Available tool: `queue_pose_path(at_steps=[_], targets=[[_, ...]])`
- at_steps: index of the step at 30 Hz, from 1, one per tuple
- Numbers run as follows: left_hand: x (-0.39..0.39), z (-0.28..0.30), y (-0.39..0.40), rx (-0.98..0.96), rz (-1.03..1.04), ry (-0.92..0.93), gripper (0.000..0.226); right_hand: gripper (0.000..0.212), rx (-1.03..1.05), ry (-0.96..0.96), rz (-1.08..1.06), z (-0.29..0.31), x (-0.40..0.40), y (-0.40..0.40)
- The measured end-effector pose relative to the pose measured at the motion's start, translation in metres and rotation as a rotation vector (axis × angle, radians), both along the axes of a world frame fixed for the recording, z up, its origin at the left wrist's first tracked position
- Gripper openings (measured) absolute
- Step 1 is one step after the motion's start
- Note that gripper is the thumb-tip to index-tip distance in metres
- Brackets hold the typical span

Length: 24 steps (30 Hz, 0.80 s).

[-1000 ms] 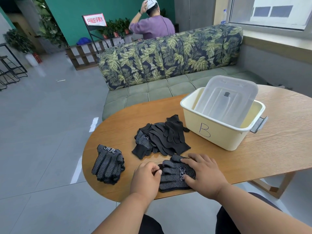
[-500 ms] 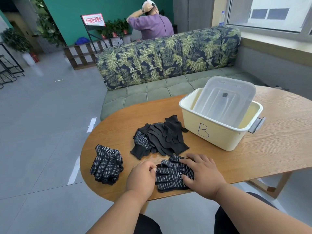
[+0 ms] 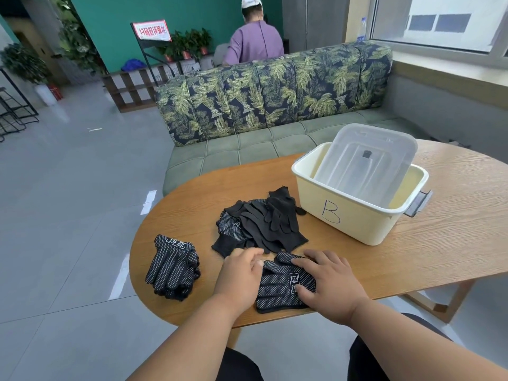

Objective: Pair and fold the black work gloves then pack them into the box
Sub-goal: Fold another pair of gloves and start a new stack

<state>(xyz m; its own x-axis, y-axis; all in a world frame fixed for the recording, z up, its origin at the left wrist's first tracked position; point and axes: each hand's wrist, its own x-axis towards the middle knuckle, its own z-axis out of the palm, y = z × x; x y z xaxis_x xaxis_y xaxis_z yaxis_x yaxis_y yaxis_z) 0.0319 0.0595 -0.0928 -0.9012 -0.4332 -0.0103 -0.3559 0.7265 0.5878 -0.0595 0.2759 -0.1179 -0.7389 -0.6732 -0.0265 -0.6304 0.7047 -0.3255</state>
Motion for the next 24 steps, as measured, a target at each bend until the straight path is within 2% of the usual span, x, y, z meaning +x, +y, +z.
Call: queue_pose_path(at_steps=[2, 4, 7, 12, 15, 24], targets=[[-0.005, 0.003, -0.001, 0.025, -0.057, -0.079, 0.035, 0.067, 0.001, 0.001, 0.000, 0.000, 0.000, 0.000], [-0.007, 0.003, -0.002, 0.006, -0.086, -0.141, 0.029, 0.067, -0.002, -0.007, 0.002, 0.001, 0.000, 0.000], [-0.007, 0.000, -0.005, -0.008, -0.053, -0.116, 0.017, 0.067, -0.016, -0.021, 0.003, 0.001, -0.001, 0.001], [-0.006, -0.005, -0.009, -0.058, 0.044, -0.054, 0.021, 0.066, -0.015, -0.025, 0.004, -0.001, -0.002, 0.001], [-0.005, -0.006, -0.007, -0.111, 0.064, -0.045, 0.013, 0.066, -0.013, -0.025, 0.004, -0.001, -0.002, 0.001], [-0.010, -0.007, -0.001, -0.319, 0.027, -0.105, 0.023, 0.067, 0.006, -0.036, 0.015, 0.000, -0.003, 0.001]])
